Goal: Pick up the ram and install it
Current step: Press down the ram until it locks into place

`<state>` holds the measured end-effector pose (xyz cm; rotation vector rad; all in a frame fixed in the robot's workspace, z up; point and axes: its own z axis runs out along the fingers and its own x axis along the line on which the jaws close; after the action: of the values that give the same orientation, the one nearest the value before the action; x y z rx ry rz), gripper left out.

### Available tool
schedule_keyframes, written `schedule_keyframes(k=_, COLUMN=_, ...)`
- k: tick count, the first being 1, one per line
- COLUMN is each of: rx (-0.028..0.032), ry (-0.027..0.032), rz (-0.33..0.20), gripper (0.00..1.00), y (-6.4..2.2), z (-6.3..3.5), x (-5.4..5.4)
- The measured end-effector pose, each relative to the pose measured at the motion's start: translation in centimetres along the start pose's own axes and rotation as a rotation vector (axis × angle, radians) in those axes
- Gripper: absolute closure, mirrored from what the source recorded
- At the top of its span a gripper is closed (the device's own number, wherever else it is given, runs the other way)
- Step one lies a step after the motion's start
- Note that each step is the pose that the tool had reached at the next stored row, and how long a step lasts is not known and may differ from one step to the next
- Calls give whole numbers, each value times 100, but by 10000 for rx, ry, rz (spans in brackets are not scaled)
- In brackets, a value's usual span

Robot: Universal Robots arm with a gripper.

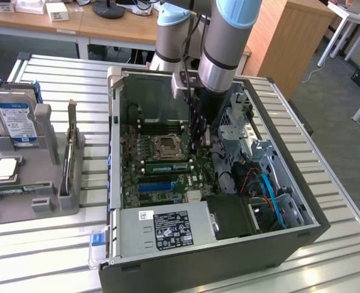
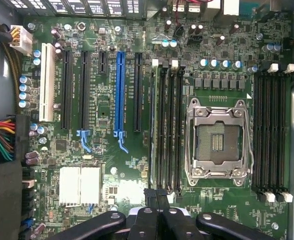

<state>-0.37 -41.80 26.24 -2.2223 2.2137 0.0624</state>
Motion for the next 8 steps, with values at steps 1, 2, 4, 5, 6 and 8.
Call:
schedule_keyframes(k=1, rx=0, ry=0, rz=0, gripper=89, y=0, z=6, x=0)
schedule_keyframes(k=2, rx=0, ry=0, rz=0, gripper=89, y=0, z=13, x=0)
schedule_keyframes(k=4, rx=0, ry=0, rz=0, gripper=89, y=-1, z=25, x=1)
schedule_keyframes(k=5, rx=0, ry=0, rz=0, gripper=89, y=-1, z=32, x=1)
schedule_keyframes(k=6, rx=0, ry=0, rz=0, gripper=89, y=-1, z=38, x=1)
schedule_keyframes(k=8, rx=-1, ry=2, rz=0, gripper=89, y=-1, z=47, x=2)
